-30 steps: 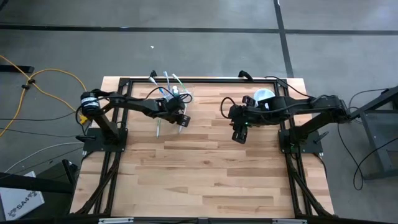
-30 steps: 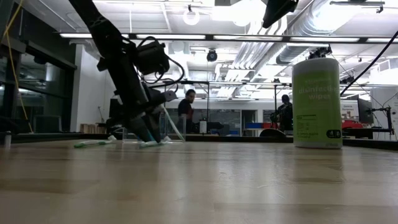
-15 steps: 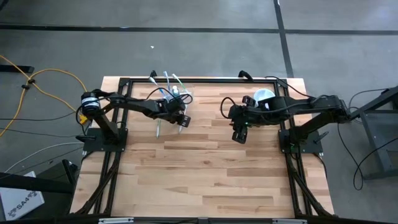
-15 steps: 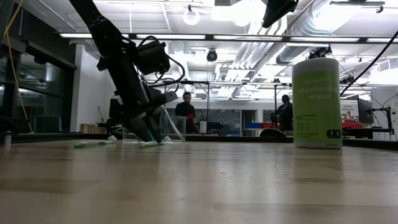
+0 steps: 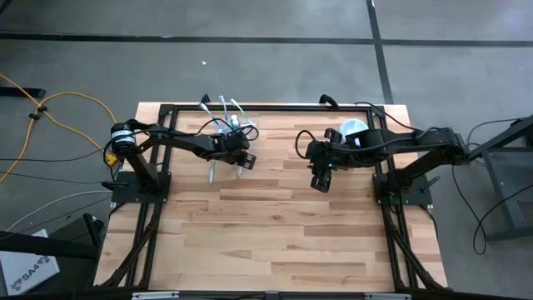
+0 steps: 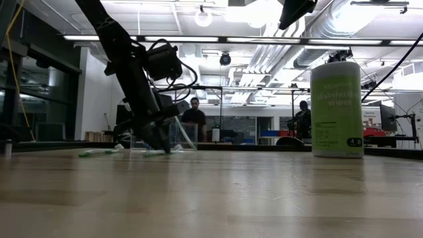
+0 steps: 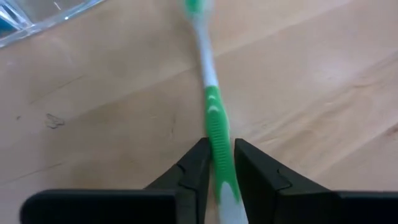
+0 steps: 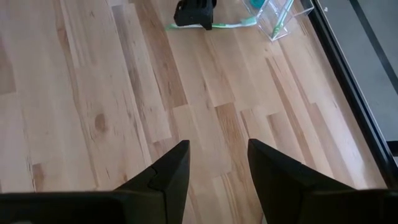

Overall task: Pick & Place toothbrushing station
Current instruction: Put the right green toothbrush into the right section of the transparent organizer

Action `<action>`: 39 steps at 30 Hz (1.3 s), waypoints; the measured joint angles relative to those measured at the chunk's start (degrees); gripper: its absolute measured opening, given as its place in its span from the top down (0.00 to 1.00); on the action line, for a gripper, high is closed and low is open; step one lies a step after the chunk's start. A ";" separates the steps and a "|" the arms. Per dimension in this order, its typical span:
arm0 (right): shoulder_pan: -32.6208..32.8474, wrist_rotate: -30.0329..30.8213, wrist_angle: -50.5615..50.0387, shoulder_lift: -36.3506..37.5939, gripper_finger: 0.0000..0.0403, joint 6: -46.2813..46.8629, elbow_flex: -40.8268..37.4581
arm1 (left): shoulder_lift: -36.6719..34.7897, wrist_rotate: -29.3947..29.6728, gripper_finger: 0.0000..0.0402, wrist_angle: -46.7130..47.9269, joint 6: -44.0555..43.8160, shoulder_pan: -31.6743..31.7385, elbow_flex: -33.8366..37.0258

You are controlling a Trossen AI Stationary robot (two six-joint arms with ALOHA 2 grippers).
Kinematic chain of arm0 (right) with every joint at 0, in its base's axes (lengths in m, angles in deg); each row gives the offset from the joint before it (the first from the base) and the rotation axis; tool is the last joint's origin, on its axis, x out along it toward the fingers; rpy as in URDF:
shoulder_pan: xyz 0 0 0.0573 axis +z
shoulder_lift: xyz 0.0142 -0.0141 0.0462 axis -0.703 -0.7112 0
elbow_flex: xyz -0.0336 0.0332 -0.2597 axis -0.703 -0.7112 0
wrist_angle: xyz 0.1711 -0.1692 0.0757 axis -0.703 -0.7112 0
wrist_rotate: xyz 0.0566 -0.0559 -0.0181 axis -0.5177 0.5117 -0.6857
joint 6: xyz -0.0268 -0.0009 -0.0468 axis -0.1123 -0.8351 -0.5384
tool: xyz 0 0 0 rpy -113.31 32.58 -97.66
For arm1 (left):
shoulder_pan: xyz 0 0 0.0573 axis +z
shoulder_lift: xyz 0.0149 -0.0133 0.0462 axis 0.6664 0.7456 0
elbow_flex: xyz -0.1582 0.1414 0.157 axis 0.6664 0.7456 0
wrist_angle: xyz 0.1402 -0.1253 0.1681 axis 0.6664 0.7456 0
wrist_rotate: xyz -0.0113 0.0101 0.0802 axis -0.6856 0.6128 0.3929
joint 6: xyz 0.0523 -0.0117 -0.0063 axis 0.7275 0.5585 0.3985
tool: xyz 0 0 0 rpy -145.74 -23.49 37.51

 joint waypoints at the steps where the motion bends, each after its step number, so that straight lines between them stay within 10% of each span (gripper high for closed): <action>1: 0.00 -0.02 0.00 -0.02 0.62 0.02 0.00 | 0.00 0.04 0.84 0.08 0.00 0.00 0.00; 30: 0.00 -0.18 0.00 0.00 0.62 0.33 0.00 | 0.22 7.27 0.72 1.25 7.15 -3.50 0.11; 39: 0.00 -1.84 -0.01 -0.01 0.62 0.35 0.00 | 0.20 10.12 0.87 3.55 6.88 -3.50 0.09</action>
